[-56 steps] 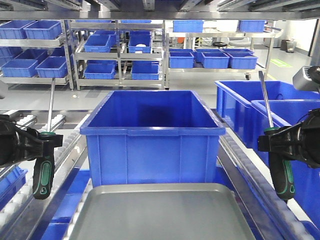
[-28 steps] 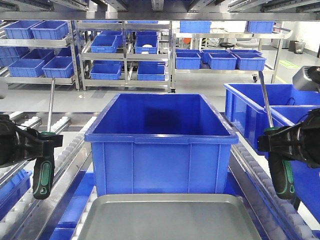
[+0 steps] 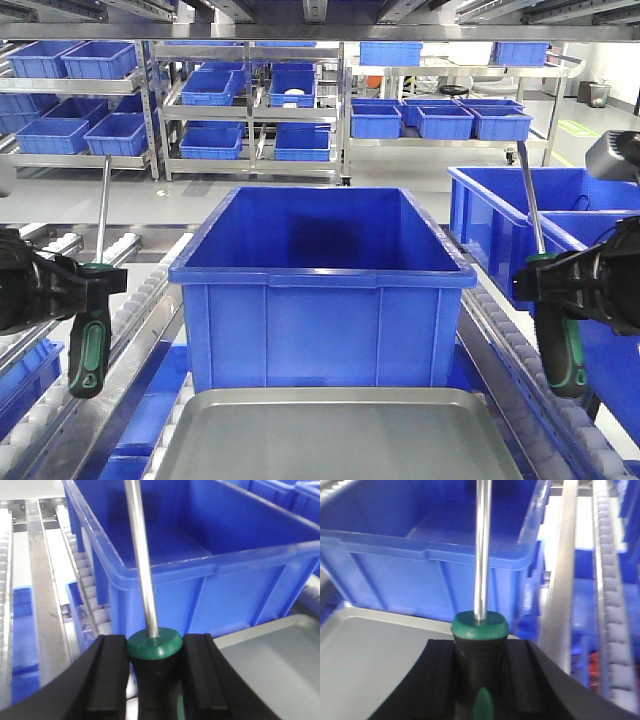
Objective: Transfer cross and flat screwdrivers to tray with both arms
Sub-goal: 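Lower both grippers with the screwdrivers onto the grey metal tray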
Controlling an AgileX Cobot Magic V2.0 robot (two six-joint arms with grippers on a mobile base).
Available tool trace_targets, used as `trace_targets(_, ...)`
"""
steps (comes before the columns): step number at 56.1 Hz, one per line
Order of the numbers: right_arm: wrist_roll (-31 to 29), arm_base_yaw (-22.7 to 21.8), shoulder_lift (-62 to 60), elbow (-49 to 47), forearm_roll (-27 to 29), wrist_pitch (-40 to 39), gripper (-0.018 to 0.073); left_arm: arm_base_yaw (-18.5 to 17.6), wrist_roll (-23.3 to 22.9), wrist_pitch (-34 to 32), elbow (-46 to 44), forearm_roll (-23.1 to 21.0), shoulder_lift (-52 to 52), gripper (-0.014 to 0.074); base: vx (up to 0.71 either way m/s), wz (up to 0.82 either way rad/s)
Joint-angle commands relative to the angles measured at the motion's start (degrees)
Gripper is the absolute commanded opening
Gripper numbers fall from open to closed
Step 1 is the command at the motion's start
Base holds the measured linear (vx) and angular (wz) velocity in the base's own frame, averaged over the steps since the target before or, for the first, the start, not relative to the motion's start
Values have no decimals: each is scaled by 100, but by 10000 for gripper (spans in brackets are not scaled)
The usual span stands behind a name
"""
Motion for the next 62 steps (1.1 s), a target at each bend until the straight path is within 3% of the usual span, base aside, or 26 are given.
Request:
trace_targets(1,-217,-13,-2,-223,616,-278,-8,-98,-8,-278,-149,-642,-120,-1,0,0)
trace_targets(11,-781,113,668,-223,1728,334,-8,-709,-35,343,-149,-885,310,-1,0,0)
trace_targets(19,-675,636,1178,-223,1661,477,-8,-1221,-73,425,-149,-1227,857,0,0,0)
trace_targets(27,-411,1136,1541,-223,1478,222,-8,-1436,-70,528,-149,-1410,1273,4,0,0)
trace_targets(39,-157,1188,1924,-223,1504,271,6,-1531,-76,861,-149,-1478,1754,43,0,0)
trace_targets(52,-9,1188,1965,-223,1504,336,112,-1531,-70,707,-149,-1460,1835,223,0,0)
trace_targets(62,-9,1188,1965,-223,1473,285,348,-1531,-18,582,-149,-1456,1835,421,0,0)
